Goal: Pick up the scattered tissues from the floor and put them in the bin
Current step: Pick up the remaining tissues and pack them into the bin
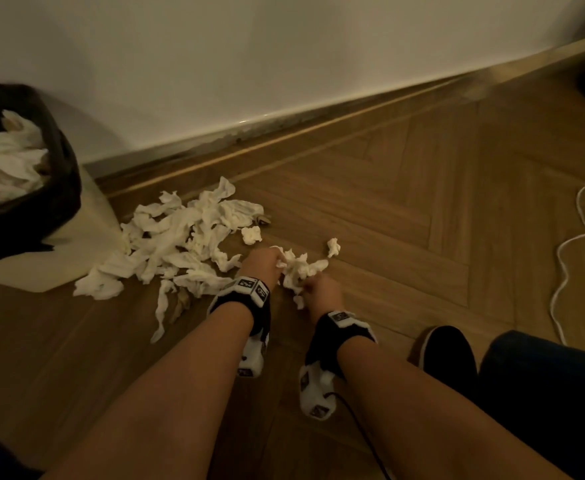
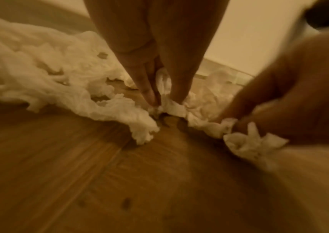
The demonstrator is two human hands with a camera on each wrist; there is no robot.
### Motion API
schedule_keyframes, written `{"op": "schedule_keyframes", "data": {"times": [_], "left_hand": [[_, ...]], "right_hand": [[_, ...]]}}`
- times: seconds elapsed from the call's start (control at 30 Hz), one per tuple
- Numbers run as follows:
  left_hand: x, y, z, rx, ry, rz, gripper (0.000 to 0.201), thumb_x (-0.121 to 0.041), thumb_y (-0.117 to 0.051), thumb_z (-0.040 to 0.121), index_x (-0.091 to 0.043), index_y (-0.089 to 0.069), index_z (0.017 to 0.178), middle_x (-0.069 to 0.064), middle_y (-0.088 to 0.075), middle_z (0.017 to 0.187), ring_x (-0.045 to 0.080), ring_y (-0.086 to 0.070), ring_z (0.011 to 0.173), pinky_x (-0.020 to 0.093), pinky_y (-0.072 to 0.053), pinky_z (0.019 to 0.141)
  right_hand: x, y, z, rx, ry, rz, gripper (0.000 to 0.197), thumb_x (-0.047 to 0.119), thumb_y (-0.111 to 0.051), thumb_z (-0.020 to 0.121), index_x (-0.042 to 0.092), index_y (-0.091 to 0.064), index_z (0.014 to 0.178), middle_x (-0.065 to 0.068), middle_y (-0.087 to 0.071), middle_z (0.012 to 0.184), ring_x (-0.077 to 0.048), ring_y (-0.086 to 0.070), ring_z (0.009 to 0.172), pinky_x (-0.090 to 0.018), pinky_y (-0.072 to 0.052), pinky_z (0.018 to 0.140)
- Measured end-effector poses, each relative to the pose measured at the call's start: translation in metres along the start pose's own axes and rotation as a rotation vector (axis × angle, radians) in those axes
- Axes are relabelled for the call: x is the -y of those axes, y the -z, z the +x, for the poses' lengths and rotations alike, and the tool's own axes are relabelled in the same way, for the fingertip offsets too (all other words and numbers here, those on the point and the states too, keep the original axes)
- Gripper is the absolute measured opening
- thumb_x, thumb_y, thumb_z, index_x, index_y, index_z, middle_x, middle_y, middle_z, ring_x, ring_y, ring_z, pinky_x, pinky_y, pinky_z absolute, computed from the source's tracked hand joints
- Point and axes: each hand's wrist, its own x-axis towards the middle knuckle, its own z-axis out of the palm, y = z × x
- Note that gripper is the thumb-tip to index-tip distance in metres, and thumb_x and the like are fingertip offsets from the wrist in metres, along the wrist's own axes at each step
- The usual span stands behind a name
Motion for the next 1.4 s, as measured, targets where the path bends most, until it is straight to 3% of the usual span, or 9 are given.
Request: {"op": "schedule_keyframes", "data": {"times": [0.17, 0.27, 0.4, 0.6, 0.7, 0.97, 1.07, 1.23, 1.4], "left_hand": [[0.007, 0.014, -0.004, -0.089, 0.132, -0.327, 0.017, -0.018, -0.053, 0.093, -0.014, -0.059, 0.109, 0.007, -0.061, 0.121, 0.026, -0.057, 0.109, 0.031, -0.045, 0.085], [0.007, 0.024, -0.007, -0.108, 0.125, -0.471, 0.022, -0.014, -0.051, 0.094, -0.009, -0.055, 0.115, 0.009, -0.057, 0.126, 0.028, -0.057, 0.109, 0.033, -0.046, 0.089], [0.009, 0.037, -0.014, -0.059, 0.166, -0.774, 0.039, -0.006, -0.048, 0.095, -0.009, -0.045, 0.133, 0.013, -0.055, 0.116, 0.020, -0.058, 0.077, 0.040, -0.052, 0.082], [0.014, 0.058, -0.036, -0.075, 0.201, -1.000, 0.035, -0.001, -0.045, 0.096, -0.004, -0.050, 0.130, 0.014, -0.056, 0.116, 0.031, -0.059, 0.103, 0.047, -0.049, 0.094], [0.009, 0.074, -0.049, -0.101, 0.196, -1.084, 0.027, 0.003, -0.038, 0.096, -0.007, -0.059, 0.109, 0.010, -0.059, 0.100, 0.020, -0.058, 0.084, 0.037, -0.051, 0.080], [-0.014, 0.142, -0.095, -0.249, 0.178, -1.342, 0.029, 0.008, -0.030, 0.096, -0.001, -0.055, 0.107, 0.017, -0.055, 0.095, 0.018, -0.046, 0.059, 0.016, -0.033, 0.043], [-0.021, 0.180, -0.122, -0.316, 0.109, -1.382, 0.029, 0.006, -0.032, 0.097, 0.003, -0.055, 0.114, 0.017, -0.056, 0.106, 0.021, -0.060, 0.059, 0.014, -0.033, 0.039], [-0.012, 0.247, -0.161, -0.432, 0.040, -1.372, 0.030, 0.008, -0.030, 0.096, -0.006, -0.054, 0.086, 0.008, -0.047, 0.074, 0.011, -0.038, 0.049, 0.017, -0.031, 0.042], [0.014, 0.308, -0.194, -0.610, 0.143, -1.298, 0.040, 0.004, -0.034, 0.095, 0.002, -0.041, 0.135, -0.002, -0.041, 0.073, 0.008, -0.041, 0.062, 0.019, -0.039, 0.058]], "right_hand": [[-0.022, 0.007, -0.002, -0.037, -0.376, 0.981, 0.025, -0.003, -0.052, 0.091, 0.003, -0.066, 0.111, -0.007, -0.064, 0.078, -0.015, -0.057, 0.066, -0.022, -0.048, 0.057], [-0.023, 0.012, -0.011, 0.034, -0.363, 1.316, 0.026, -0.009, -0.046, 0.092, 0.005, -0.059, 0.109, -0.010, -0.058, 0.084, -0.018, -0.054, 0.074, -0.024, -0.047, 0.063], [-0.015, 0.025, -0.025, 0.081, -0.317, 1.650, 0.033, -0.010, -0.036, 0.095, 0.009, -0.054, 0.115, -0.012, -0.054, 0.084, -0.017, -0.055, 0.063, -0.018, -0.048, 0.043], [-0.001, 0.047, -0.048, 0.154, -0.198, 1.708, 0.025, -0.006, -0.041, 0.094, 0.009, -0.061, 0.094, -0.011, -0.060, 0.082, -0.015, -0.062, 0.067, -0.017, -0.053, 0.055], [0.006, 0.060, -0.059, 0.194, -0.182, 1.729, 0.022, -0.005, -0.044, 0.094, 0.008, -0.061, 0.096, -0.013, -0.060, 0.088, -0.018, -0.057, 0.078, -0.018, -0.055, 0.058], [0.050, 0.100, -0.101, 0.198, -0.007, 1.717, 0.027, -0.007, -0.042, 0.094, 0.003, -0.058, 0.114, -0.013, -0.067, 0.082, -0.018, -0.066, 0.074, -0.019, -0.058, 0.061], [0.078, 0.116, -0.122, 0.201, 0.110, 1.674, 0.034, -0.006, -0.039, 0.096, -0.002, -0.050, 0.127, -0.007, -0.070, 0.067, -0.010, -0.068, 0.055, -0.016, -0.056, 0.056], [0.130, 0.135, -0.147, 0.221, 0.245, 1.702, 0.034, -0.004, -0.040, 0.096, 0.002, -0.050, 0.128, -0.013, -0.061, 0.085, -0.013, -0.066, 0.061, -0.017, -0.055, 0.059], [0.189, 0.138, -0.163, 0.333, 0.203, 1.692, 0.016, 0.001, -0.044, 0.096, -0.002, -0.059, 0.091, -0.015, -0.056, 0.083, -0.017, -0.062, 0.062, -0.015, -0.052, 0.052]]}}
